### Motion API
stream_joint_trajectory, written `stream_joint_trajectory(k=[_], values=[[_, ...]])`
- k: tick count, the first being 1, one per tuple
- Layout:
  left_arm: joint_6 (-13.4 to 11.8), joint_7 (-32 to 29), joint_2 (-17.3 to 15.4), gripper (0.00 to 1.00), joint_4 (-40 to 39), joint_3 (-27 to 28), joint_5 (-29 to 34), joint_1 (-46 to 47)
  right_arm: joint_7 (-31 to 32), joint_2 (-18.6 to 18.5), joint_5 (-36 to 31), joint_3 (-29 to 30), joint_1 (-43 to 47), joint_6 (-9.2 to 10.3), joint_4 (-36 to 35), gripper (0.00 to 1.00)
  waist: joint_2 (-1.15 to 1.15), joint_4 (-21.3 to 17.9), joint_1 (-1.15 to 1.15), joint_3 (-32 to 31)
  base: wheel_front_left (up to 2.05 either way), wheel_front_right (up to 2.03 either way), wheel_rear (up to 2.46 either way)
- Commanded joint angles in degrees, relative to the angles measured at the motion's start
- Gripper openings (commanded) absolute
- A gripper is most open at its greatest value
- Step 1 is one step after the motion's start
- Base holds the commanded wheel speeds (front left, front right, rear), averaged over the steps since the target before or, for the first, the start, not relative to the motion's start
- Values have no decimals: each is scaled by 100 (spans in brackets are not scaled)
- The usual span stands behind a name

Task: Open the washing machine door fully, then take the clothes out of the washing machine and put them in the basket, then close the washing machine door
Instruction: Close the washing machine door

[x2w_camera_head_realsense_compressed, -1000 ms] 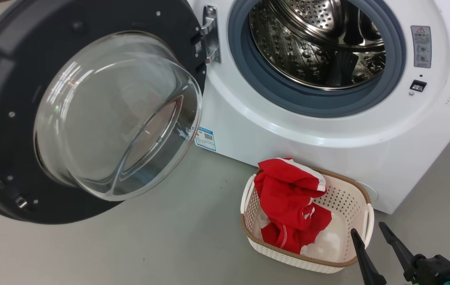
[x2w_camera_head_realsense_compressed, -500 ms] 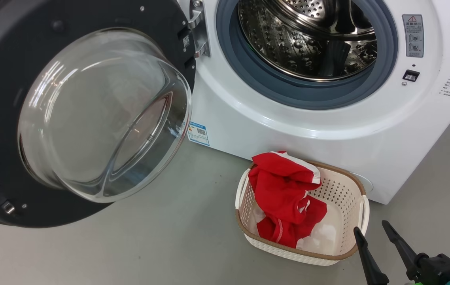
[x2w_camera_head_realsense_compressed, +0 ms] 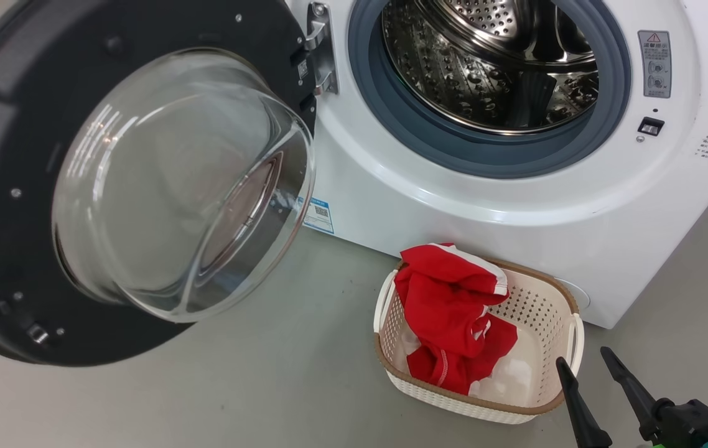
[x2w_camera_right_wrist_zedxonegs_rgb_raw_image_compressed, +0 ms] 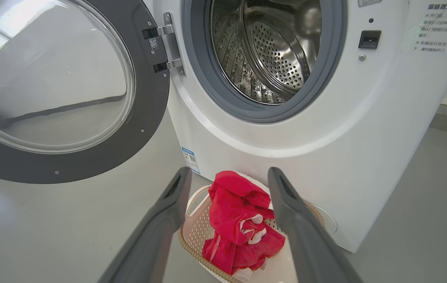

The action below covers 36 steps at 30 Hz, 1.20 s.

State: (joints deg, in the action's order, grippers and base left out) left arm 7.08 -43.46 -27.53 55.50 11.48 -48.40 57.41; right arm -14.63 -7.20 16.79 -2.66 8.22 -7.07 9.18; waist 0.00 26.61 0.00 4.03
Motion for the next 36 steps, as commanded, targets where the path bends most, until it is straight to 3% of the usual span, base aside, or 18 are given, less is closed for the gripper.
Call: stream_joint_trajectory(k=[1, 13, 23, 36], values=[[39, -221, -228, 0, -337, -29, -172, -193, -37, -85, -62, -117, -56, -42, -139, 100, 0, 2, 0, -15, 0, 0, 0], [40, -1105, -243, 0, -2099, -358, -1352, -1248, -37, -42, -68, -93, -46, -42, -132, 100, 0, 6, 0, -68, 0, 0, 0], [40, -1342, -222, 0, -3360, -830, -2026, -1766, -37, -33, -71, -93, -78, -42, -136, 100, 0, -47, 0, -74, 0, 0, 0], [40, -1255, -110, 0, -4517, -1584, -2464, -2034, -37, -36, -59, -100, -95, -42, -125, 100, 0, -174, 0, -71, 0, 0, 0]])
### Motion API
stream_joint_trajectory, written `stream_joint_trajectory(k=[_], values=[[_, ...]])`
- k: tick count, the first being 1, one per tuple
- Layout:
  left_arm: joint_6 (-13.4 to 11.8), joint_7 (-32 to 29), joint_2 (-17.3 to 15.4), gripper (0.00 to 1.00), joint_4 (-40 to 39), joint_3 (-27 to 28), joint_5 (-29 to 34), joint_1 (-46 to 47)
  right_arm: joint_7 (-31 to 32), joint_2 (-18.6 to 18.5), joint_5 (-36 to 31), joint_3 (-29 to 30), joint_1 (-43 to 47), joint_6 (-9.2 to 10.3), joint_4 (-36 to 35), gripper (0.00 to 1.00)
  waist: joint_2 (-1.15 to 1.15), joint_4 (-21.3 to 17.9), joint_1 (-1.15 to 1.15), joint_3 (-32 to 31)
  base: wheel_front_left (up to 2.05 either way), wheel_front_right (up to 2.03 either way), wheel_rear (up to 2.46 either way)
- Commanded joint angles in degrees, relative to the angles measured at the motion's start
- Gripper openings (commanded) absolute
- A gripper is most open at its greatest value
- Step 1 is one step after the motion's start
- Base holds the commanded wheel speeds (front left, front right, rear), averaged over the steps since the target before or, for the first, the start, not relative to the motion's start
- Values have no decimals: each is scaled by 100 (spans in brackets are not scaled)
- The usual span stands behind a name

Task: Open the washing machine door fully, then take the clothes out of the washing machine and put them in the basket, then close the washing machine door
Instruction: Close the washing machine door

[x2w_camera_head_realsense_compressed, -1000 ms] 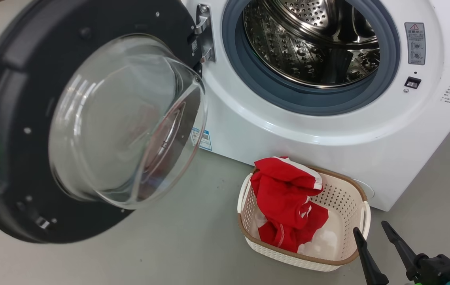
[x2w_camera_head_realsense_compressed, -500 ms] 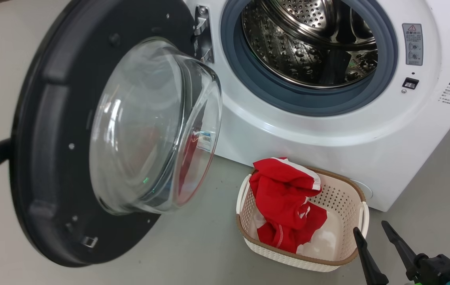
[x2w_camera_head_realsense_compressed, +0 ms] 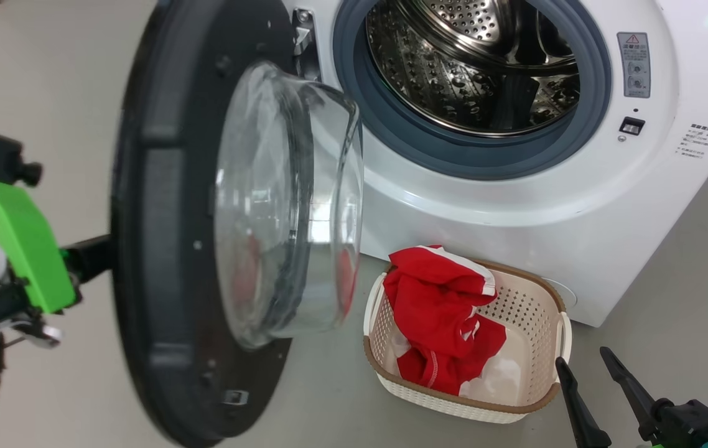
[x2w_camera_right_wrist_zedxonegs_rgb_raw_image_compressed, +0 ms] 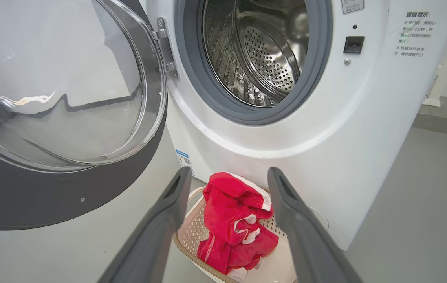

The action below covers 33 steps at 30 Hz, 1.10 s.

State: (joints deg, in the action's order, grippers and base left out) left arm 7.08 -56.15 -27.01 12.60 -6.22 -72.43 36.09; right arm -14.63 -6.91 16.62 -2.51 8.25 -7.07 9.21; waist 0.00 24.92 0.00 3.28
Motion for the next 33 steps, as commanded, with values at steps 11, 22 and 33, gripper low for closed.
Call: stream_joint_trajectory(k=[11, 22, 33], values=[[40, 524, 145, 0, -850, -199, -337, 138, -37, -49, -39, -139, -93, -42, -113, 100, 0, -122, 0, -40, 0, 0, 0], [41, 1004, 228, 0, -844, -365, -251, 62, -37, -23, -51, -140, -67, -42, -119, 100, 0, -185, 0, -68, 0, 0, 0], [41, 1685, 146, 29, -592, -278, -102, -451, -37, 6, -58, -143, -40, -42, -129, 100, 0, -149, 0, -124, 0, 0, 0]])
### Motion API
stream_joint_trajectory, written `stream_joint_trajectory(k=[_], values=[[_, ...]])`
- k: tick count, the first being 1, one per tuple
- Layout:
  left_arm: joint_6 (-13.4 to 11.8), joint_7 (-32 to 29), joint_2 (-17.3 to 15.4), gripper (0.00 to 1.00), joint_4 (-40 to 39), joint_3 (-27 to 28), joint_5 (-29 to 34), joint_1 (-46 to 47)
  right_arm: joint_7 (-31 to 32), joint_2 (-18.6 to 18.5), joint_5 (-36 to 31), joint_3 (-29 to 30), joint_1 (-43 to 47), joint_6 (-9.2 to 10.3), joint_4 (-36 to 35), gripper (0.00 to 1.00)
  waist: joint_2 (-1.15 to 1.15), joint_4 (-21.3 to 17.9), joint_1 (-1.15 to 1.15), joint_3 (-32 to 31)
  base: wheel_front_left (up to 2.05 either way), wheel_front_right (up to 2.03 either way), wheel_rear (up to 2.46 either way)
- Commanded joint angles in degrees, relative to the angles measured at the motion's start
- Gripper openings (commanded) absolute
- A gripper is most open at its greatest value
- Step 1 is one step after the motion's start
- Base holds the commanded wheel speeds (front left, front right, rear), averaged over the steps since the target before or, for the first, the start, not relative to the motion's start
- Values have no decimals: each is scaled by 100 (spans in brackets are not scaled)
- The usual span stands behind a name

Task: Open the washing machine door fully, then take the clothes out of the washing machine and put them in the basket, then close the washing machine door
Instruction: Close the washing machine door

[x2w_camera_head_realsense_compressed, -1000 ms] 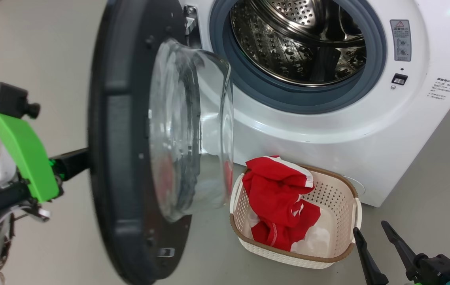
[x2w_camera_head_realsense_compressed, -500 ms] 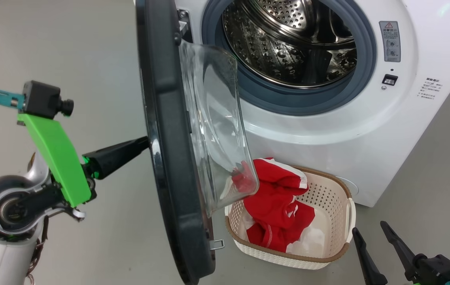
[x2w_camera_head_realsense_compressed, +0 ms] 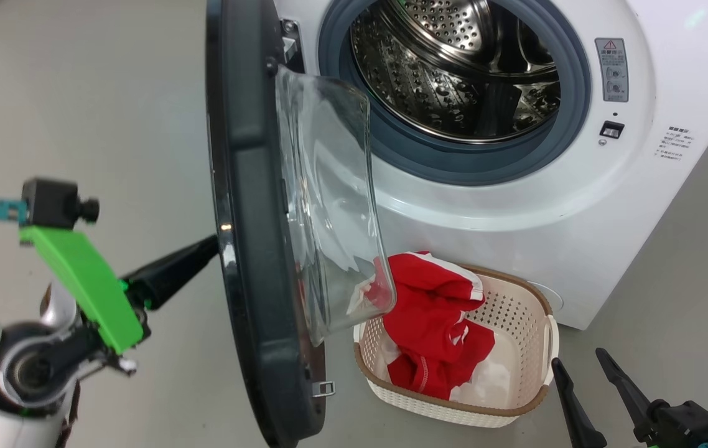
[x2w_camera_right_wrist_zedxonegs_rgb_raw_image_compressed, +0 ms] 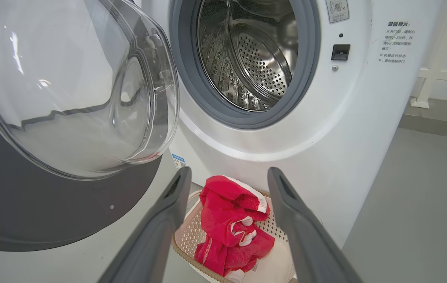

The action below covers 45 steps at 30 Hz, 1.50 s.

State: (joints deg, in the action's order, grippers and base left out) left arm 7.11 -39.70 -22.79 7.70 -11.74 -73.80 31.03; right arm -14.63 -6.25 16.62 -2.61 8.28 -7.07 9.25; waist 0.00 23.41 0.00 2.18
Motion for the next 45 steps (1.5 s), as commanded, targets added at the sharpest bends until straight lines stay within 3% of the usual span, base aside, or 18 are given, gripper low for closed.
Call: stream_joint_trajectory(k=[1, 5, 8, 9, 30, 45], values=[[37, 121, -295, 33, -72, 291, 47, -46, -37, -54, -59, -135, -40, -42, -131, 100, 0, 5, 0, -28, 0, 0, 0], [37, 447, -337, 47, 42, 347, 54, -454, -37, -37, -59, -132, -24, -42, -137, 100, 0, 35, 0, -50, 0, 0, 0], [37, 700, -320, 83, 148, 385, 29, -696, -37, -38, -61, -126, -17, -42, -142, 100, 0, 78, 0, -41, 0, 0, 0], [37, 803, -308, 100, 197, 404, 32, -764, -37, -39, -63, -125, -18, -42, -142, 100, 0, 91, 0, -38, 0, 0, 0], [37, 3042, 138, 100, 1409, 497, -128, -1814, -37, -20, -60, -212, -97, -42, -95, 100, 0, 165, 0, -33, 0, 0, 0], [37, 5209, 208, 100, 1723, -338, 532, -2181, -37, -22, -34, -259, -205, -42, -68, 100, 0, 132, 0, 21, 0, 0, 0]])
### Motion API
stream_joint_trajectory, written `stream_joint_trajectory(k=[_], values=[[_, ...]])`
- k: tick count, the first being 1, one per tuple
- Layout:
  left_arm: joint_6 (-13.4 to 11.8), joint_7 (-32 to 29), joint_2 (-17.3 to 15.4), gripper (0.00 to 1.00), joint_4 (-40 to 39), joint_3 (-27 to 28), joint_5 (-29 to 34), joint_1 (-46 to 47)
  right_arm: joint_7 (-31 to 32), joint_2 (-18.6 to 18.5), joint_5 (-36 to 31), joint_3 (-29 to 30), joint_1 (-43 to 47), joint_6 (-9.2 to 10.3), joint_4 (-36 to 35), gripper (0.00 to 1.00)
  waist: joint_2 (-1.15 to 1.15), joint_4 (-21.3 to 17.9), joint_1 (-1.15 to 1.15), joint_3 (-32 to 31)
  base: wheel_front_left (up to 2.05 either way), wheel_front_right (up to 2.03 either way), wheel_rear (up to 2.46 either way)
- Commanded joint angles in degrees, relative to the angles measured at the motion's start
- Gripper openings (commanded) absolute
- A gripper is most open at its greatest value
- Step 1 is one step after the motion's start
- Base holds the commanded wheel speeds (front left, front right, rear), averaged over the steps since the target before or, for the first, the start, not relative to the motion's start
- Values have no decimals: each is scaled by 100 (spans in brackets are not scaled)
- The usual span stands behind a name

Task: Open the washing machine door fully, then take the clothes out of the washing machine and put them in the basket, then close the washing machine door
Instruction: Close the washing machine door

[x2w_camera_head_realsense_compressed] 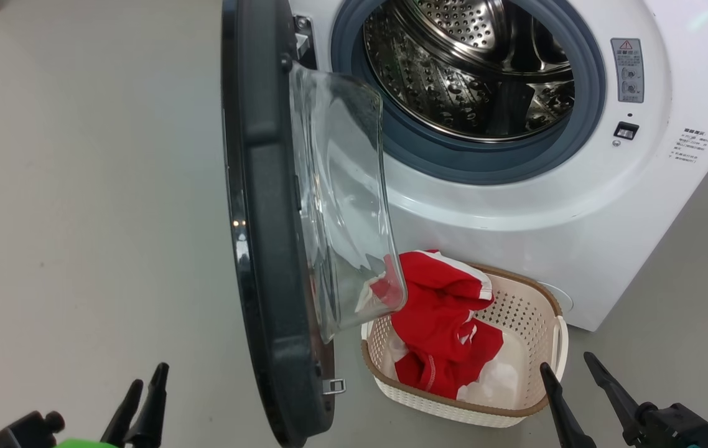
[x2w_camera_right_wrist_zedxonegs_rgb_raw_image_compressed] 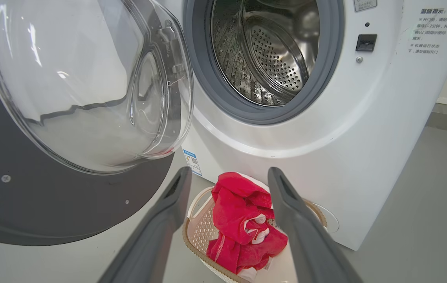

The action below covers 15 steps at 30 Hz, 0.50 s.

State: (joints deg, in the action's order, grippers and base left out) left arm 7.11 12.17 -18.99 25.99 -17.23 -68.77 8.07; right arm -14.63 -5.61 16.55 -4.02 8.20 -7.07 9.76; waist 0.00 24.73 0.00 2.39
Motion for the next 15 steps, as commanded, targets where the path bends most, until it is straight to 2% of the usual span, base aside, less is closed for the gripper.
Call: stream_joint_trajectory(k=[1, 5, 15], values=[[37, 115, -178, 100, -72, 158, 107, 104, -37, -84, -26, -117, -201, -42, -119, 100, 0, 0, 0, 7, 0, 0, 0], [37, 270, -152, 100, 143, 40, 550, 107, -37, -85, -21, -112, -221, -42, -116, 100, 0, 2, 0, 35, 0, 0, 0], [37, 282, 484, 100, -21, 981, 2479, -144, -37, -82, -16, -142, -255, -42, -111, 100, 0, -13, 0, 46, 0, 0, 0]])
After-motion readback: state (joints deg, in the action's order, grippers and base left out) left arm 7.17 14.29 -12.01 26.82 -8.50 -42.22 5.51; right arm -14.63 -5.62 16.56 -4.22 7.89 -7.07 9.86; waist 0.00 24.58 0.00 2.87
